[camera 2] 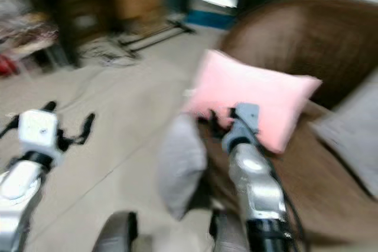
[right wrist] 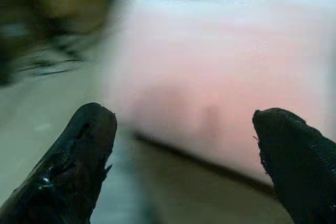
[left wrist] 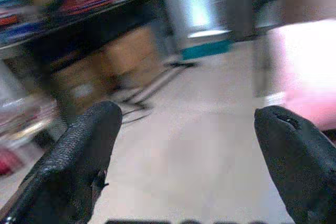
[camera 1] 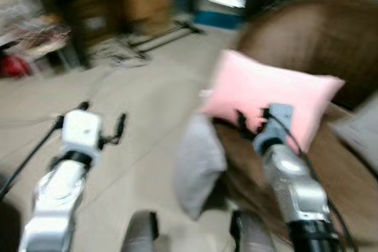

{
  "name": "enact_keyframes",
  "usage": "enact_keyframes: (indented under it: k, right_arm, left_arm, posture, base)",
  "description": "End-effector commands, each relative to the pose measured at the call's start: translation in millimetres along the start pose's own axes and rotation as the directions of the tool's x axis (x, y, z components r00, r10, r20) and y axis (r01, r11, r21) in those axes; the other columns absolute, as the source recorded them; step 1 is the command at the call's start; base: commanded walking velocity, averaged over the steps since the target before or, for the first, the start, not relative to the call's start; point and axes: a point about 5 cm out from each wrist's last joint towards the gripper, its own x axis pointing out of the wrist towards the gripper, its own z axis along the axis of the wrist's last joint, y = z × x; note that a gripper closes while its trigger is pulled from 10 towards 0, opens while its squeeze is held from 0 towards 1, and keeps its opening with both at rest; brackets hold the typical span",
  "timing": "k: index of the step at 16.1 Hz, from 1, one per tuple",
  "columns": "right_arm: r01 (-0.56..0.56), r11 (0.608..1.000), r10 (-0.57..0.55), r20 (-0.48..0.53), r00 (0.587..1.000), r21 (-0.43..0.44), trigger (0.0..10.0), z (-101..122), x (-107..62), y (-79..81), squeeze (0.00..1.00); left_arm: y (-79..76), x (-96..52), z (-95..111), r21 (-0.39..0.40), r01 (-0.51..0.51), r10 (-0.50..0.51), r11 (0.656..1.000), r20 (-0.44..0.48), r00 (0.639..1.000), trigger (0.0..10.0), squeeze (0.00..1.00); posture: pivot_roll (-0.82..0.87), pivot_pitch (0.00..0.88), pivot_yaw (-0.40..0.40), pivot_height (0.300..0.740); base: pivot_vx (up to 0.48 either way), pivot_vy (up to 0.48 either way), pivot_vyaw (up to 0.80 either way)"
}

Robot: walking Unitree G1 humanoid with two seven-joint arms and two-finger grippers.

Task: Move the pillow to the sofa from floor

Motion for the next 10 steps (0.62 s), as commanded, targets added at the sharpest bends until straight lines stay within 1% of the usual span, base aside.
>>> enact_keyframes:
  k: [1, 2, 3, 6, 7, 9, 10]
  right_arm:
    - [-0.002, 1.000, 0.001, 0.014, 1.000, 0.007, 10.0, 3, 1.1, 1.2, 0.00]
    - [0.001, 1.000, -0.001, 0.016, 1.000, 0.003, 10.0, 3, 1.1, 0.8, 0.00]
    - [0.011, 1.000, -0.011, 0.022, 1.000, -0.003, 10.0, 4, 0.6, -0.4, 0.00]
    - [0.025, 1.000, -0.025, 0.032, 0.999, 0.002, 10.0, 6, 2.6, -5.8, 0.00]
    - [0.027, 1.000, -0.028, 0.032, 0.999, 0.016, 10.0, 6, 3.6, -7.8, 0.00]
    - [0.027, 0.997, -0.029, 0.027, 0.999, 0.070, 10.0, 6, 8.5, -11.5, 0.00]
    - [0.008, 0.993, -0.011, 0.023, 1.000, 0.114, 10.0, 4, 16.6, -11.0, 1.00]
  left_arm:
    - [3.6, -2.1, 1, 0.011, -0.005, 0.005, 1.000, -0.001, 1.000, 10.0, 0.00]
    - [3.8, -2.6, 1, 0.012, -0.004, 0.004, 1.000, -0.002, 1.000, 10.0, 0.00]
    - [3.9, -3.6, 1, 0.015, -0.004, 0.004, 1.000, -0.004, 1.000, 10.0, 0.00]
    - [1.3, -7.8, 1, 0.010, 0.009, -0.009, 1.000, -0.006, 1.000, 10.0, 0.00]
    - [-0.1, -9.9, 0, 0.012, 0.017, -0.017, 1.000, -0.012, 1.000, 10.0, 0.00]
    - [-2.2, -14.8, -1, 0.016, 0.033, -0.032, 0.999, -0.021, 0.999, 10.0, 0.00]
    - [-3.5, -19.9, -2, 0.012, 0.053, -0.052, 0.999, -0.035, 0.998, 10.0, 0.00]
  posture:
    - [-0.03, 0.000, 0.026, 0.600]
    - [-0.03, 0.000, 0.025, 0.600]
    - [-0.02, 0.000, 0.024, 0.600]
    - [-0.02, 0.000, 0.021, 0.600]
    - [-0.01, 0.000, 0.017, 0.600]
    - [0.00, 0.000, 0.011, 0.600]
    - [0.00, 0.000, 0.008, 0.600]
  base:
    - [0.292, 0.000, -0.80]
    - [0.289, 0.000, -0.80]
    - [0.289, 0.000, 0.00]
    - [0.000, 0.000, 0.00]
    - [0.000, 0.000, 0.00]
    - [0.000, 0.000, 0.00]
    - [0.000, 0.000, 0.00]
